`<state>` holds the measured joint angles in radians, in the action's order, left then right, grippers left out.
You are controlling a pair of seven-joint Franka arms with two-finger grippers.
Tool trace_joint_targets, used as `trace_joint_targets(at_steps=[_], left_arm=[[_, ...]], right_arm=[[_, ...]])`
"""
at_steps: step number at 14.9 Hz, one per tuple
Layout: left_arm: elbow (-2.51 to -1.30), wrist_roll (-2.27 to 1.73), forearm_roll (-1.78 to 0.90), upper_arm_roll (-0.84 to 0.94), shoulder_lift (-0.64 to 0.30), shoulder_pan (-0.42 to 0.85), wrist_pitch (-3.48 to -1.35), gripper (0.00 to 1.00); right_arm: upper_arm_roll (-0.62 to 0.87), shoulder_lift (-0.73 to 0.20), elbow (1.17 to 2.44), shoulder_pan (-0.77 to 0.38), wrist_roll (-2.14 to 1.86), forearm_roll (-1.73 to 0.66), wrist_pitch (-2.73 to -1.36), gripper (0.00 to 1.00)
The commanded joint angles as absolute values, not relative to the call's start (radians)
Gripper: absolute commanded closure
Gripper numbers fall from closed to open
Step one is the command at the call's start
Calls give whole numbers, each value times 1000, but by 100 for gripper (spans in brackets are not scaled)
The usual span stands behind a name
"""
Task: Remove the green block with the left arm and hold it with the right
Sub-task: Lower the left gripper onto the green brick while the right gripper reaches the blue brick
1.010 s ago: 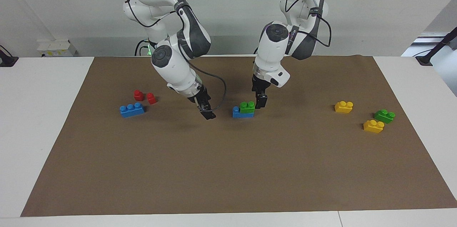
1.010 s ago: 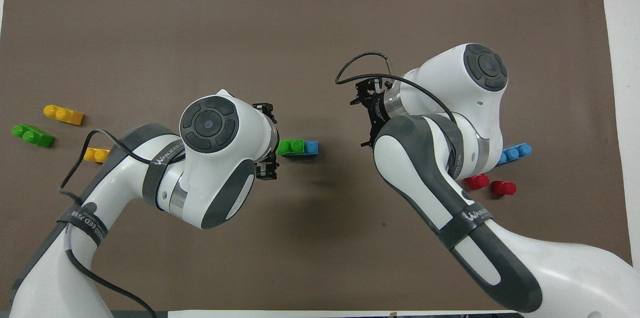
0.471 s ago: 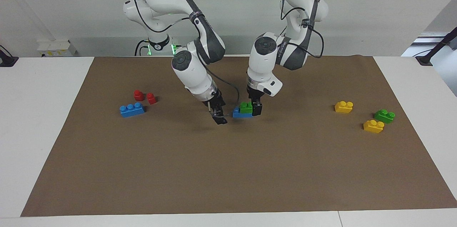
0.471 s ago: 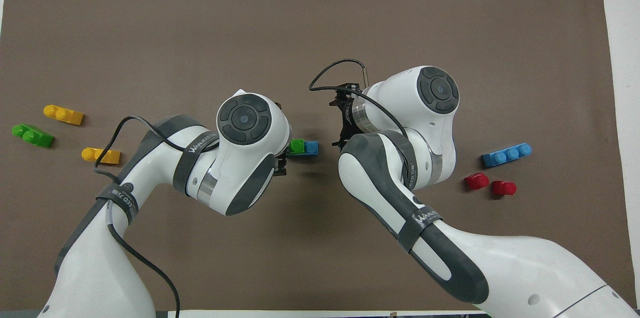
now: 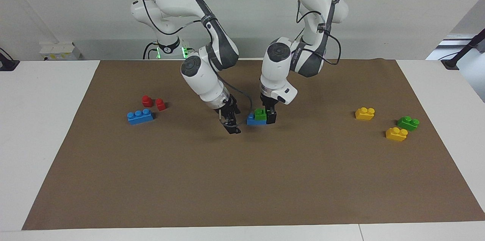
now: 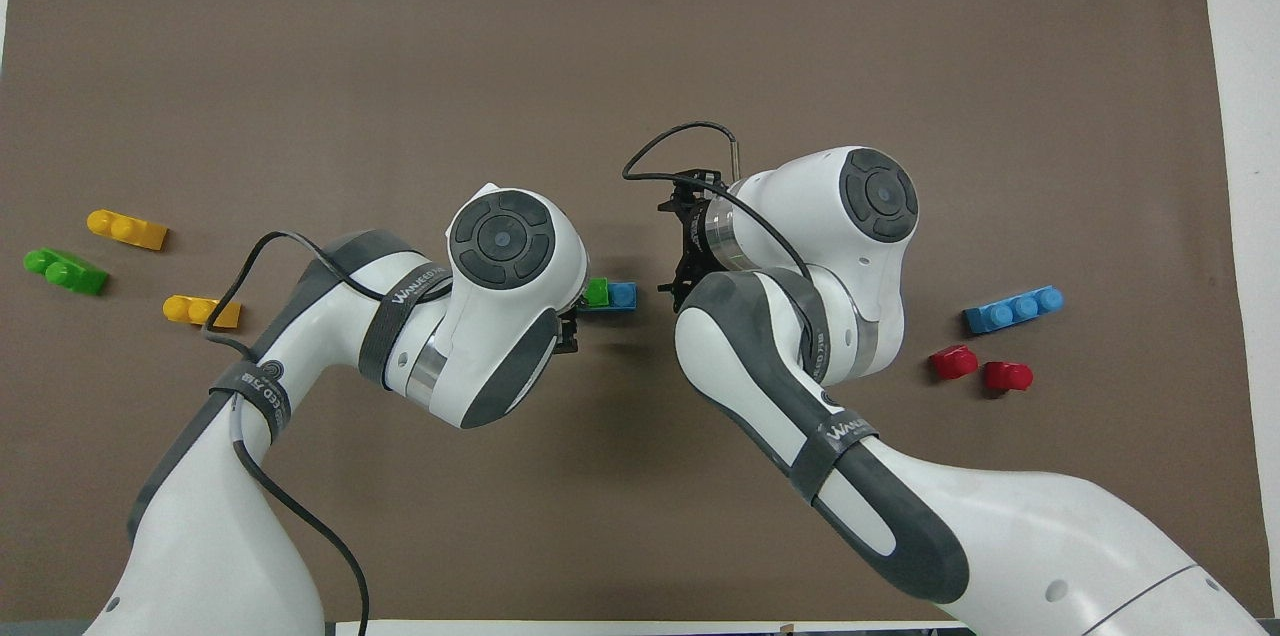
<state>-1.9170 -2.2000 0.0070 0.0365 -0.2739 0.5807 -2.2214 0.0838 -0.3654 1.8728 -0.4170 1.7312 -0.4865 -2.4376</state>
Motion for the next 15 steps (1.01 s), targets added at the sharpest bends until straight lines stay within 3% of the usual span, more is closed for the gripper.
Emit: trace_joint_targets(at_steps=[1, 7, 15], left_arm=[[-1927, -2224, 26, 21, -278, 597, -2246, 0], [-1947, -2224, 26, 23, -275, 595, -2261, 0], [-1967, -2229, 26, 23, -270, 598, -2283, 0]], right_arm=[[84, -362, 1917, -431, 1733, -509, -2512, 2], [84, -351, 1967, -486, 1736, -523, -2525, 2], [84, -397, 1994, -523, 1736, -537, -2641, 2]])
